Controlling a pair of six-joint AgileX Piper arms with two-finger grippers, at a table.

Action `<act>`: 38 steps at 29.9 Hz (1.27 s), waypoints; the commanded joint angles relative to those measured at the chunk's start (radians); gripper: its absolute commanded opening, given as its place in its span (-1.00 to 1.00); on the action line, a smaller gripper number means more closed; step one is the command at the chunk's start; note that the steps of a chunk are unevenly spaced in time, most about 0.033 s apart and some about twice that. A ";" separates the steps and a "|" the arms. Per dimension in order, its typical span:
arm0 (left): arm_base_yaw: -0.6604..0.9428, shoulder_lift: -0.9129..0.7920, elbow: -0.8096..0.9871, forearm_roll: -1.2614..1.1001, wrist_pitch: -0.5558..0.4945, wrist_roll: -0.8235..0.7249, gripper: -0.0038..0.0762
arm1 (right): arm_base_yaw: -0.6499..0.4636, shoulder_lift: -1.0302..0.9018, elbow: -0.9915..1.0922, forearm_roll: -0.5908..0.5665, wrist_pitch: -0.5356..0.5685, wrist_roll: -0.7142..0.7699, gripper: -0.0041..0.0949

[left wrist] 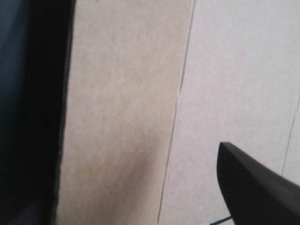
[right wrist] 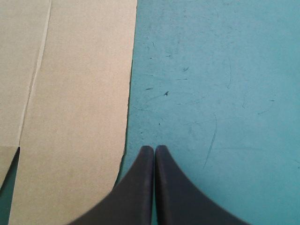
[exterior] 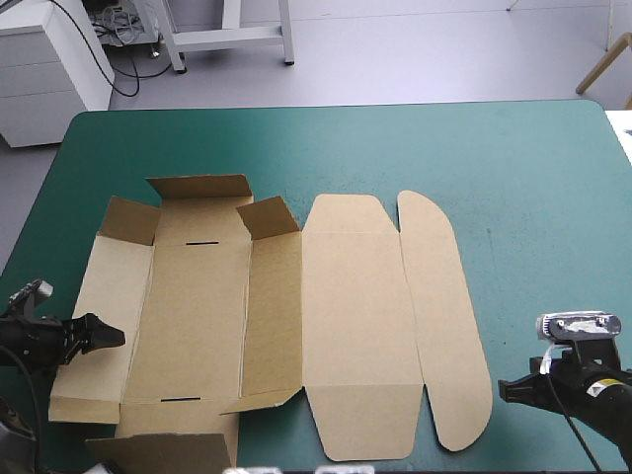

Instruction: Fold the box

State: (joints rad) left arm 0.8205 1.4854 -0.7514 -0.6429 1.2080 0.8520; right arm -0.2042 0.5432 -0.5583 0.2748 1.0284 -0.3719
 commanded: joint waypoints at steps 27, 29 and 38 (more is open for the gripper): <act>-0.145 -0.013 -0.058 0.027 0.094 -0.048 -0.28 | 0.003 0.003 -0.022 0.021 -0.042 -0.010 -0.95; -0.145 -0.013 -0.058 0.027 0.094 -0.048 -0.48 | 0.003 0.003 -0.022 0.021 -0.042 -0.010 -0.95; -0.145 -0.013 -0.058 0.065 0.094 -0.045 -0.91 | 0.003 0.003 -0.022 0.021 -0.042 -0.010 -0.95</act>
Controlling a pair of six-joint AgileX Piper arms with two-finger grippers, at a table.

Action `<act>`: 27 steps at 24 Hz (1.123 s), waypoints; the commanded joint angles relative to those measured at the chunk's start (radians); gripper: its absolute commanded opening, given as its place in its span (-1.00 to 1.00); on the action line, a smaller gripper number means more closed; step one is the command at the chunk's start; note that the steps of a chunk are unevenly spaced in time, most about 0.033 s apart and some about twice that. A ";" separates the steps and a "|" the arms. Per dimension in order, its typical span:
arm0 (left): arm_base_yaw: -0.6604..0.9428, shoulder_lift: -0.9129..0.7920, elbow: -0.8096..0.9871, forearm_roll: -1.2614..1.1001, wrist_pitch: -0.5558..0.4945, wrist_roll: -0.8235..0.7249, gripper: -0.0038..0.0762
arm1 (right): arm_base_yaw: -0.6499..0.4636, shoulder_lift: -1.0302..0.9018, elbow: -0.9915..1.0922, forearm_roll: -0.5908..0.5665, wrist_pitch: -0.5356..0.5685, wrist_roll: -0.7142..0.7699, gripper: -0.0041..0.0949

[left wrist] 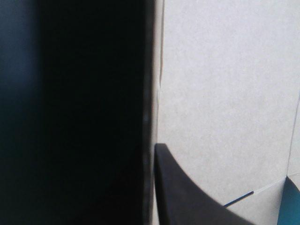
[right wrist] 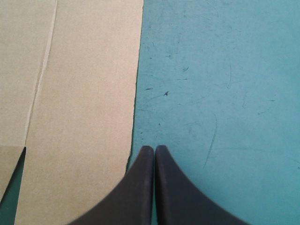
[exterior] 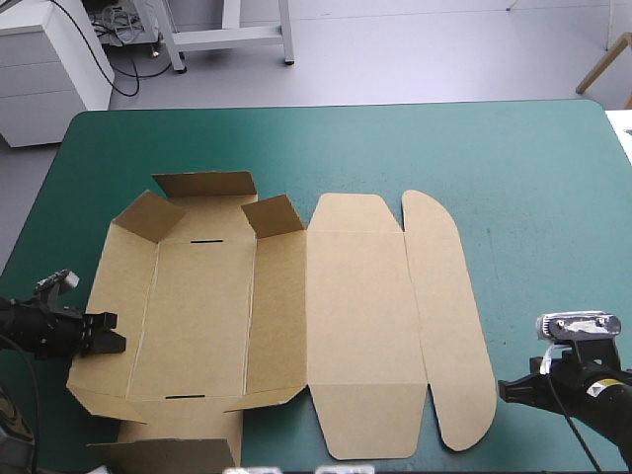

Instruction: Fold the box

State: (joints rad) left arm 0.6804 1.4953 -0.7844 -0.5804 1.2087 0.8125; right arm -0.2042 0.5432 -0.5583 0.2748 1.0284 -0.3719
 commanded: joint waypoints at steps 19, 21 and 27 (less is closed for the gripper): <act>-0.490 -0.033 -0.430 0.232 -0.043 -0.179 -0.93 | 0.003 0.003 -0.022 0.021 -0.042 -0.010 -0.95; -0.645 -0.012 -0.528 0.376 -0.119 -0.242 -0.93 | 0.003 0.003 -0.022 0.021 -0.042 -0.010 -0.95; -1.003 0.132 -0.749 0.835 -0.347 -0.315 -0.93 | 0.003 0.003 -0.022 0.021 -0.042 -0.010 -0.95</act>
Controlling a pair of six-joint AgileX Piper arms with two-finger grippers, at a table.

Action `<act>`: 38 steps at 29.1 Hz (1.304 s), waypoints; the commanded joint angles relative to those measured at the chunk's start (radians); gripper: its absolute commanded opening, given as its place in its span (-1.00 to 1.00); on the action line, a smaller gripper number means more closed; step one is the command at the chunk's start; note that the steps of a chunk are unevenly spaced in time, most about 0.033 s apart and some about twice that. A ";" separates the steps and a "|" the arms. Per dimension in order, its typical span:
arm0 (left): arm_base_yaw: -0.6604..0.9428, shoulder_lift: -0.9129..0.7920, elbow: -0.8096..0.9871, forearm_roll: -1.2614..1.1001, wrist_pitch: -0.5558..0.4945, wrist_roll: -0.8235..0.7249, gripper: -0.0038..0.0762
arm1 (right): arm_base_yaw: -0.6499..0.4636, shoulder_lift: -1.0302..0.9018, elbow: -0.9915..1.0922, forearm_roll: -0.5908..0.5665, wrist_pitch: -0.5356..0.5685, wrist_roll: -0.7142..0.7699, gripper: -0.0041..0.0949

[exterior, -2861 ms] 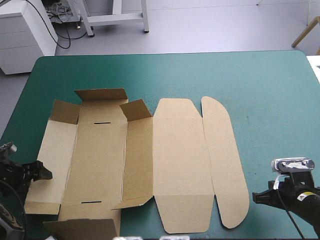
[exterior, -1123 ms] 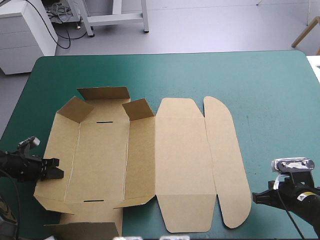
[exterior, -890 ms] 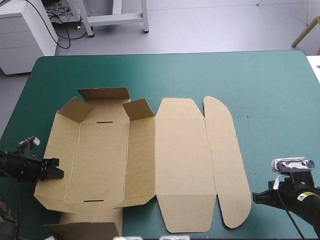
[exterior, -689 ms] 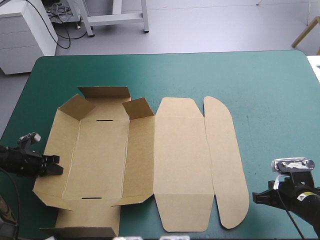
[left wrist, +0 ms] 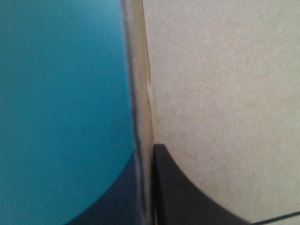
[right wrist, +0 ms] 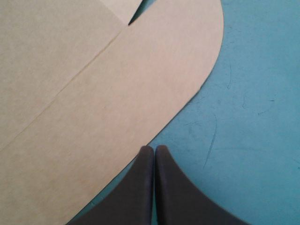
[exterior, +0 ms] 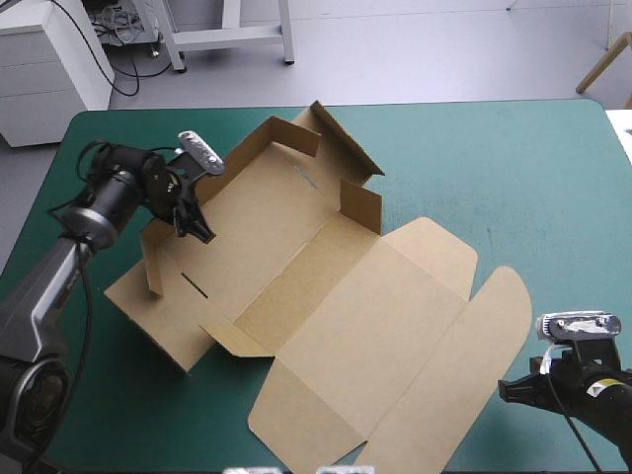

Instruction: Fold the box

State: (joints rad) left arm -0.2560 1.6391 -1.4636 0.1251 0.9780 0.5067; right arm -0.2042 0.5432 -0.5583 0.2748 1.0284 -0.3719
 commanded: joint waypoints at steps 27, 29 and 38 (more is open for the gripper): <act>-0.626 0.022 -0.084 0.545 -0.375 -0.004 -0.93 | 0.003 0.003 -0.022 0.021 -0.042 -0.010 -0.95; -0.662 0.022 -0.084 0.646 -0.370 -0.087 -0.93 | 0.003 0.003 -0.022 0.021 -0.042 -0.010 -0.95; -0.762 0.022 0.004 1.071 -0.322 -0.460 -0.93 | 0.003 0.003 -0.022 0.015 -0.040 -0.018 -0.95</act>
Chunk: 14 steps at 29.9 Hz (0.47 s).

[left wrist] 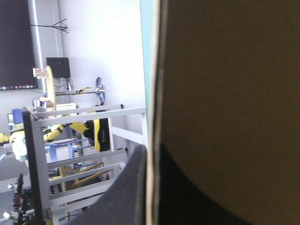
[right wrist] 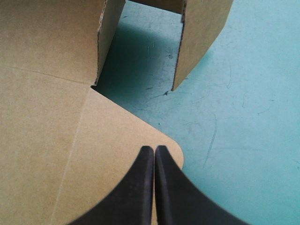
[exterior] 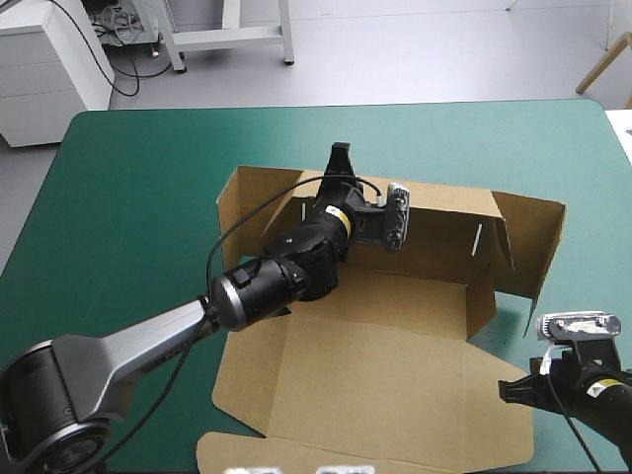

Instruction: Fold the box

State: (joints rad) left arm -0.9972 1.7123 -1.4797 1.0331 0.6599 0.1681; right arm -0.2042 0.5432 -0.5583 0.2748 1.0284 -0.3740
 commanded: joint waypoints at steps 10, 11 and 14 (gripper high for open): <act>-0.111 -0.056 0.244 0.644 0.315 -0.638 -0.93 | 0.003 0.003 -0.022 0.015 -0.040 -0.016 -0.95; -0.117 -0.059 0.259 0.664 0.338 -0.651 -0.93 | 0.003 0.003 -0.022 0.013 -0.040 -0.016 -0.95; -0.131 -0.076 0.294 0.638 0.338 -0.669 -0.93 | 0.003 0.003 -0.022 0.013 -0.040 -0.016 -0.95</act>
State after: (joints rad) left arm -1.1104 1.7032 -1.1816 1.5930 0.9273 -0.4520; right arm -0.2042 0.5432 -0.5583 0.2729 1.0284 -0.3797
